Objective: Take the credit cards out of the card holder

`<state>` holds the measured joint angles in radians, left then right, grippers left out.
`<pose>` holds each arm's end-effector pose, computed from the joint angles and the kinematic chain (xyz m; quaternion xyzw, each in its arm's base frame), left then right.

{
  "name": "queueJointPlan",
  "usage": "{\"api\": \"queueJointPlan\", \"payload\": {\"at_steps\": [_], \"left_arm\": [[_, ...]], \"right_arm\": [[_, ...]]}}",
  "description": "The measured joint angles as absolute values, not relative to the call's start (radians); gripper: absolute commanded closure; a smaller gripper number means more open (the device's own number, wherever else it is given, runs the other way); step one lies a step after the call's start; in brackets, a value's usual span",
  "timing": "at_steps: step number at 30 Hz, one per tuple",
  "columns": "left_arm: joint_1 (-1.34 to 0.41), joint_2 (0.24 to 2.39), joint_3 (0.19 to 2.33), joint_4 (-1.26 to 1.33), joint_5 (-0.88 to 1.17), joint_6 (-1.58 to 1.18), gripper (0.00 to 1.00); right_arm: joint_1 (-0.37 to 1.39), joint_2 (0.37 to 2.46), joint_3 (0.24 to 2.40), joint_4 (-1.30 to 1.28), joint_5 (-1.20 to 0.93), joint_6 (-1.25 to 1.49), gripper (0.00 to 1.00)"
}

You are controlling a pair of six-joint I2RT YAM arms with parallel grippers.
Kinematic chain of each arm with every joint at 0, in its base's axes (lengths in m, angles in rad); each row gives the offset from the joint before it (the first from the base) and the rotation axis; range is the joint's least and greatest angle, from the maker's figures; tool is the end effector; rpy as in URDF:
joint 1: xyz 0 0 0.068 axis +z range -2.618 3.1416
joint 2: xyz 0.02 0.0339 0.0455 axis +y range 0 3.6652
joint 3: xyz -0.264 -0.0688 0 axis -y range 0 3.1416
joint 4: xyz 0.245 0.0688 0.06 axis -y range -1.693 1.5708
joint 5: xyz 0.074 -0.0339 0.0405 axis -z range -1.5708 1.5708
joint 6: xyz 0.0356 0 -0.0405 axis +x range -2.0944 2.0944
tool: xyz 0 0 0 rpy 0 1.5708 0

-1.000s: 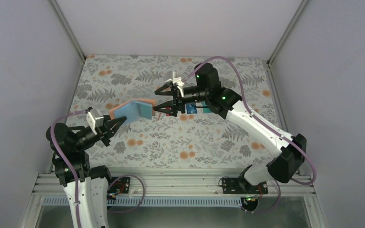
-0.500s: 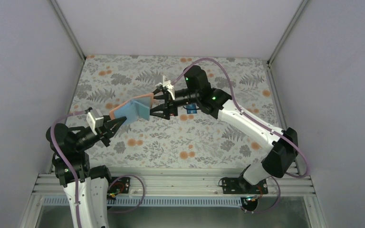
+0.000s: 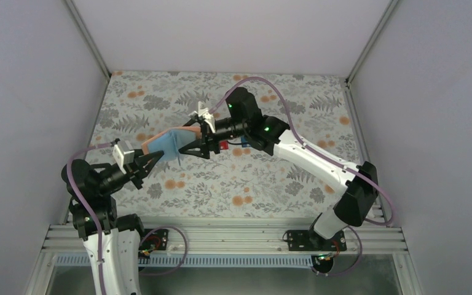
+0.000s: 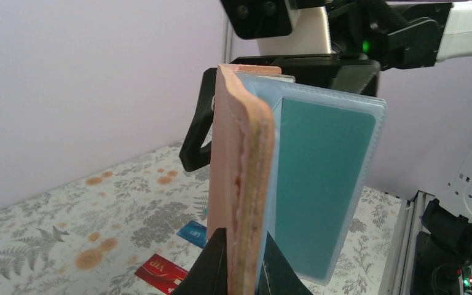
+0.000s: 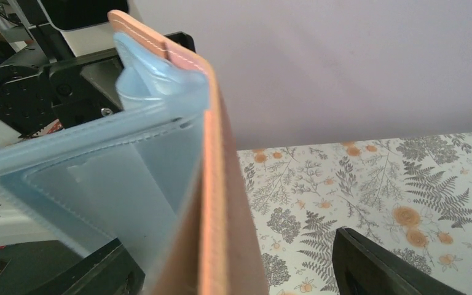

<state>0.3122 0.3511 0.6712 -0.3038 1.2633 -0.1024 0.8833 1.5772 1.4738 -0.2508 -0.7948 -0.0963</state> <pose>0.0776 -0.0106 0.3397 0.2954 0.6405 -0.3516 0.6155 0.2116 0.2977 0.3776 -0.5511 0.5637 0.4954 0.3649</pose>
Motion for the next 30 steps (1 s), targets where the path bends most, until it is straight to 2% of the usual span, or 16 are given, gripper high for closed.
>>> {"api": "queueJointPlan", "payload": {"at_steps": [18,24,30], "left_arm": [[0.312,0.351,0.622,-0.264,1.245,-0.159,0.97],[0.312,0.348,0.616,-0.254,1.243,-0.179,0.98],[0.312,0.347,0.610,-0.230,1.241,-0.205,0.98]], "right_arm": [[0.895,1.579,1.478,-0.260,-0.748,-0.096,0.21],[0.895,1.576,1.478,-0.270,-0.748,-0.109,0.15],[0.896,1.517,1.448,-0.282,-0.764,-0.157,0.15]]}}
